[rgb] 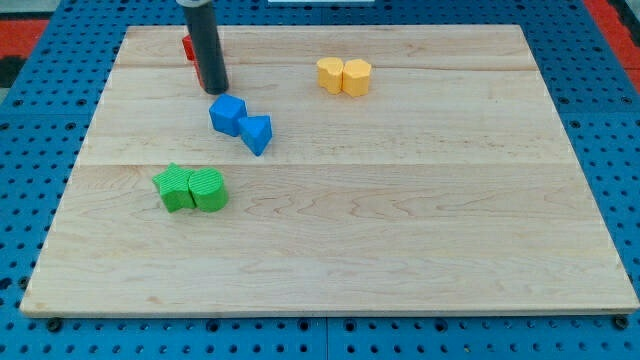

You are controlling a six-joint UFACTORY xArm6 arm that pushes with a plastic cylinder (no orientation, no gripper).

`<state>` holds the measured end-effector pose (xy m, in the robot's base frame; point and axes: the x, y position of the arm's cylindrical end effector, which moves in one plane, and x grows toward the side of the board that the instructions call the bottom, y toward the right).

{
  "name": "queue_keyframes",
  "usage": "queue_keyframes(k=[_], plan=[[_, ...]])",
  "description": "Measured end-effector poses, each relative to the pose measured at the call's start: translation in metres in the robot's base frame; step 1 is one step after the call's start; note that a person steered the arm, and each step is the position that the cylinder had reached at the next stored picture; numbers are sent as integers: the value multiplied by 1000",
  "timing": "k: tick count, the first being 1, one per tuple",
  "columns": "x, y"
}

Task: Slide the red star along with the red circle towards the blue cube

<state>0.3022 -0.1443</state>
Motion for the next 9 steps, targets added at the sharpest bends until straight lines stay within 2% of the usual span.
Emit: queue_keyframes(k=[1, 2, 3, 4, 5, 7, 8, 9], plan=[[-23, -11], [-12, 29], [-64, 78], [-111, 69], [-111, 58], [-108, -36], [-83, -48], [-37, -46]])
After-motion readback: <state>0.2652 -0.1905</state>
